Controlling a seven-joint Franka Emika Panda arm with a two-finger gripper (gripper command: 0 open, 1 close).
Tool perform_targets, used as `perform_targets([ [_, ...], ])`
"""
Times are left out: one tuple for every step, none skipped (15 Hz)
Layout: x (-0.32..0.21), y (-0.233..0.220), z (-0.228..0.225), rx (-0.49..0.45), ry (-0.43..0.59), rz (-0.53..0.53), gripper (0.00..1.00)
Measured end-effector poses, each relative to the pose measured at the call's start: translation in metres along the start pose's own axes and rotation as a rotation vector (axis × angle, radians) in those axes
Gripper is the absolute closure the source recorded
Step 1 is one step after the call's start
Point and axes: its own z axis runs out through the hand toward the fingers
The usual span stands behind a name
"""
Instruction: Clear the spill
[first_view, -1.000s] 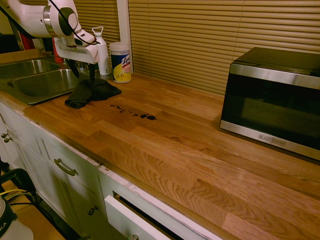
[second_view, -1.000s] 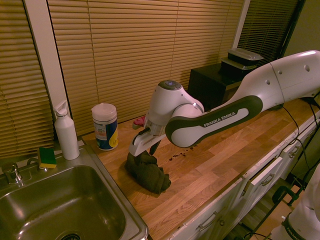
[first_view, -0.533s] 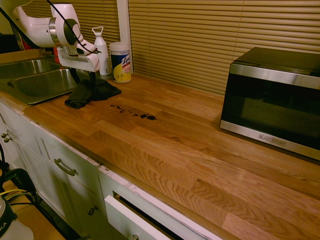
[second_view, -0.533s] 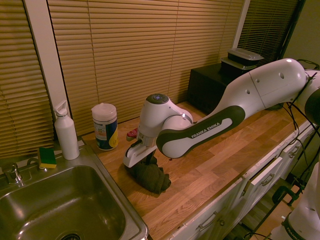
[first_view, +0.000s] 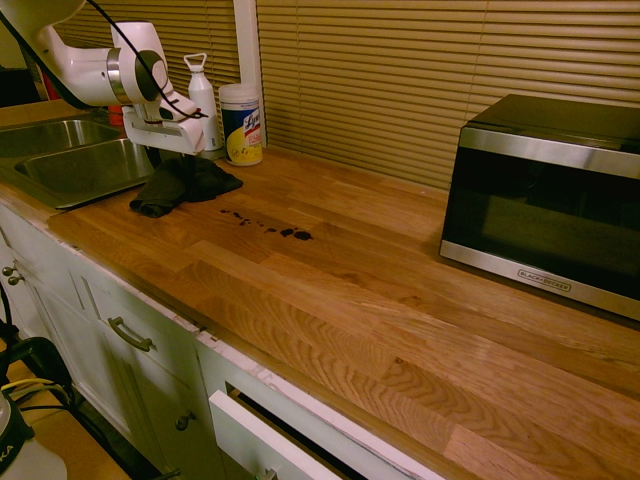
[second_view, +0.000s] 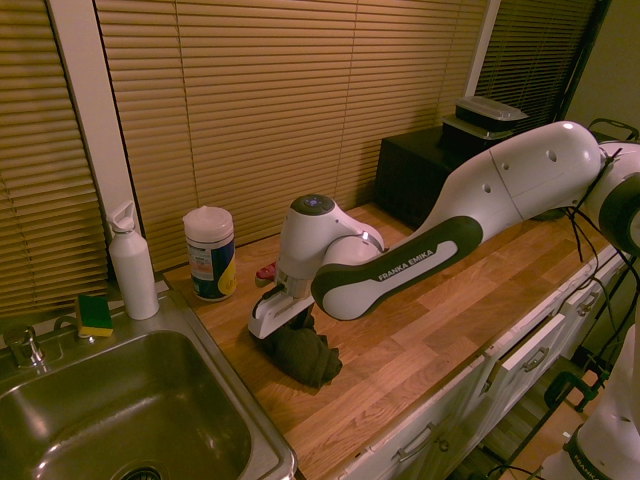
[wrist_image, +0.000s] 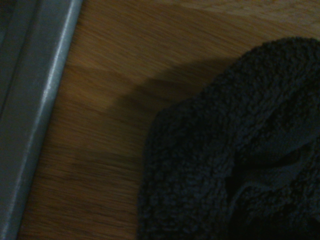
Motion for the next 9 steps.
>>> perform_targets([
  [-0.0001, 0.0002, 0.0014, -0.002, 0.000, 0.000, 1.00],
  [0.0000, 0.0003, 0.0016, -0.003, 0.001, 0.001, 1.00],
  [0.0009, 0.0007, 0.0017, -0.004, 0.001, 0.004, 1.00],
  [0.0022, 0.0012, 0.0018, -0.004, 0.002, 0.008, 1.00],
  [0.0032, 0.0017, 0.0019, -0.005, 0.003, 0.011, 1.00],
  [0.0043, 0.0021, 0.0018, -0.005, 0.004, 0.014, 1.00],
  [0.0056, 0.0027, 0.0014, -0.005, 0.004, 0.017, 1.00],
  [0.0073, 0.0035, 0.0014, -0.006, 0.005, 0.020, 1.00],
  [0.0094, 0.0044, 0.0015, -0.006, 0.006, 0.025, 1.00],
])
